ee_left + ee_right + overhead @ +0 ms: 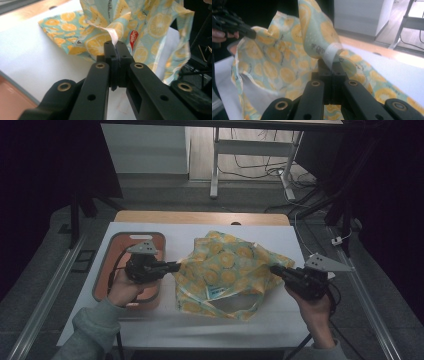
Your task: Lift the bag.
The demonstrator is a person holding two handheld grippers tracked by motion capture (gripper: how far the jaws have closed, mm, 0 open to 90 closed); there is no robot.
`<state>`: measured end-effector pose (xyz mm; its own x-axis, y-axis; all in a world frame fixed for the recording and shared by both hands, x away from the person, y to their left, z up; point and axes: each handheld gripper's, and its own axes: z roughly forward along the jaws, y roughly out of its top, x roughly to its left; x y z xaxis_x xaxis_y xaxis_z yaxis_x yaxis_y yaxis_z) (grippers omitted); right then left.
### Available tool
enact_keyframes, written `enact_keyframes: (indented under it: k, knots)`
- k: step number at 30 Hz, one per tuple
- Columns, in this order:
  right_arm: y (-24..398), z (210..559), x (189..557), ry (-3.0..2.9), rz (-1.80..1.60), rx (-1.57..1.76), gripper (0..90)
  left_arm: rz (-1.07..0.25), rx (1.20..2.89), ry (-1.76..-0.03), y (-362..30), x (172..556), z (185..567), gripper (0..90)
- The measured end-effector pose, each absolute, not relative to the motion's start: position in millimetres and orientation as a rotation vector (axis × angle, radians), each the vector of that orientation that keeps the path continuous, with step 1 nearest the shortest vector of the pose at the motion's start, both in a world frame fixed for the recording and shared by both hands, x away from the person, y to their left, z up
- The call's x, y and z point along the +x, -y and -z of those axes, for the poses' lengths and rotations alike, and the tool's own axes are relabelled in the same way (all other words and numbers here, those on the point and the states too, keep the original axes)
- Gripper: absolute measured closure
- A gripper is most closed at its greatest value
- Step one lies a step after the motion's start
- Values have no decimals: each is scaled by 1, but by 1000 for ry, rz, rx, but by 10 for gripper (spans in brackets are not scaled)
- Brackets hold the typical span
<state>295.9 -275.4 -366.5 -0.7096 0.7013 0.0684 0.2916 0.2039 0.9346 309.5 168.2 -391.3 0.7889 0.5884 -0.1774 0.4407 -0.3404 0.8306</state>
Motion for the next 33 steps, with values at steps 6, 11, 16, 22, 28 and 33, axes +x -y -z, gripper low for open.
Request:
enact_keyframes:
  k: [6, 11, 16, 22, 28, 33]
  knots:
    - [274, 347, 304, -2060, -1557, 899, 900, -218, 1925, -754, -180, 309, 372, 895]
    - [274, 325, 310, -2000, -1595, 868, 900, -258, 1858, -731, -188, 308, 350, 896]
    - [274, 298, 315, -1934, -1640, 829, 900, -297, 1793, -667, -192, 302, 320, 896]
    - [276, 280, 325, -1876, -1674, 827, 900, -303, 1747, -625, -188, 302, 303, 895]
    - [276, 300, 345, -1926, -1612, 897, 900, -311, 1808, -734, -177, 329, 330, 894]
    - [276, 339, 366, -2027, -1482, 996, 899, -248, 1863, -850, -176, 358, 366, 894]
